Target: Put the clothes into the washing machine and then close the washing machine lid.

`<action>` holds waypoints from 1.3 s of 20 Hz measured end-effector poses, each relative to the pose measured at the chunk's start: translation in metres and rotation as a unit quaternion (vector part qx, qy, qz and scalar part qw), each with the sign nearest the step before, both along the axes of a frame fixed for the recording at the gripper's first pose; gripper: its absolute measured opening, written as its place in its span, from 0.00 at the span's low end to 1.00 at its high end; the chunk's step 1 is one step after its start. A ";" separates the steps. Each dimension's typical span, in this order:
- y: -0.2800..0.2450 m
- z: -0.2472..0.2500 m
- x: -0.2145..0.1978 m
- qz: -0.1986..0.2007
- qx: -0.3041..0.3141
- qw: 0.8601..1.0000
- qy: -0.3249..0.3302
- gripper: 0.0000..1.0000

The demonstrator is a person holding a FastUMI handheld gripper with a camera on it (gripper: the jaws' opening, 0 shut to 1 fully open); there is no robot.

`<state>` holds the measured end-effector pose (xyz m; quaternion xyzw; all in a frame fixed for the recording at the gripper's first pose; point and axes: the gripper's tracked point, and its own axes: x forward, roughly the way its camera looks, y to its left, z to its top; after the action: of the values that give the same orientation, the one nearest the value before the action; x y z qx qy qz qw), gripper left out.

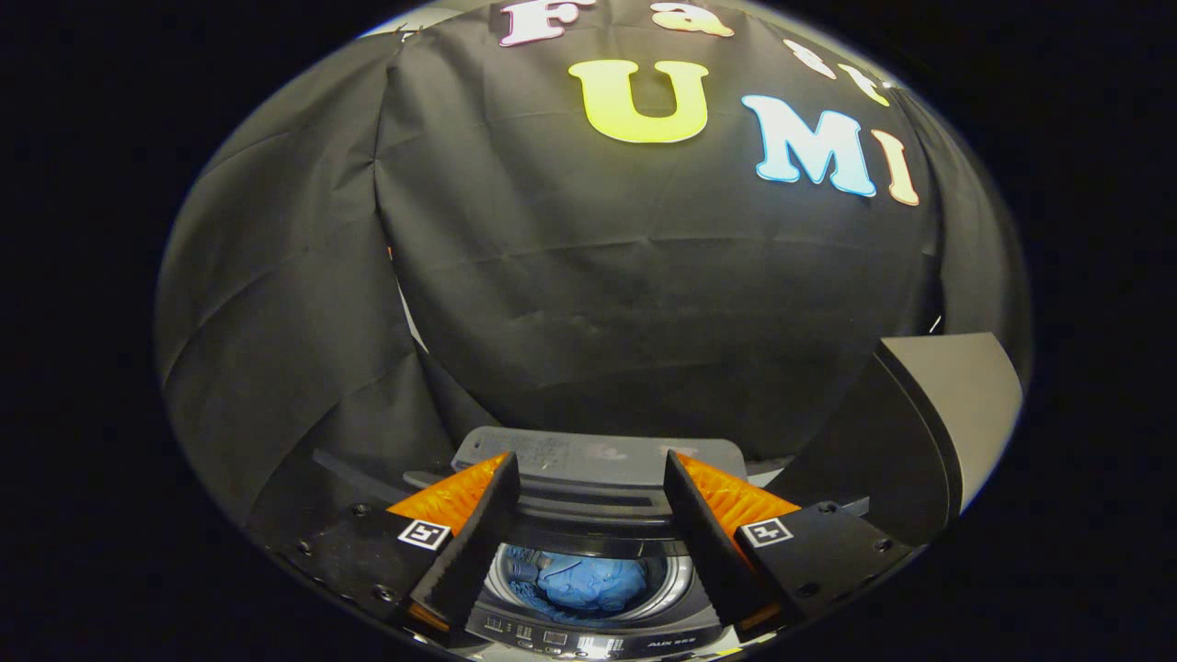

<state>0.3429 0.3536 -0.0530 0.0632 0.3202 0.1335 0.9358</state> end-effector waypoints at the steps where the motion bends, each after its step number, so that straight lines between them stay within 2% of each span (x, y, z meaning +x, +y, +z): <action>1: 0.000 -0.006 -0.009 0.002 0.002 1.000 0.006 0.99; 3: 0.002 -0.026 -0.031 0.008 -0.002 1.000 0.025 0.98; 6: 0.000 -0.033 -0.056 0.005 0.012 1.000 0.018 0.99; 13: -0.017 -0.007 -0.119 0.028 0.038 0.998 -0.034 0.98; 19: -0.084 0.026 -0.195 0.032 0.077 0.992 -0.094 0.98; 21: -0.113 0.030 -0.216 0.040 0.074 0.990 -0.114 0.98; 23: -0.142 0.026 -0.240 0.053 0.068 0.988 -0.128 0.98; 26: -0.193 0.008 -0.279 0.053 0.078 0.989 -0.110 0.98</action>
<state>0.0639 0.1604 -0.0454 0.1038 0.2064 0.2132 0.9493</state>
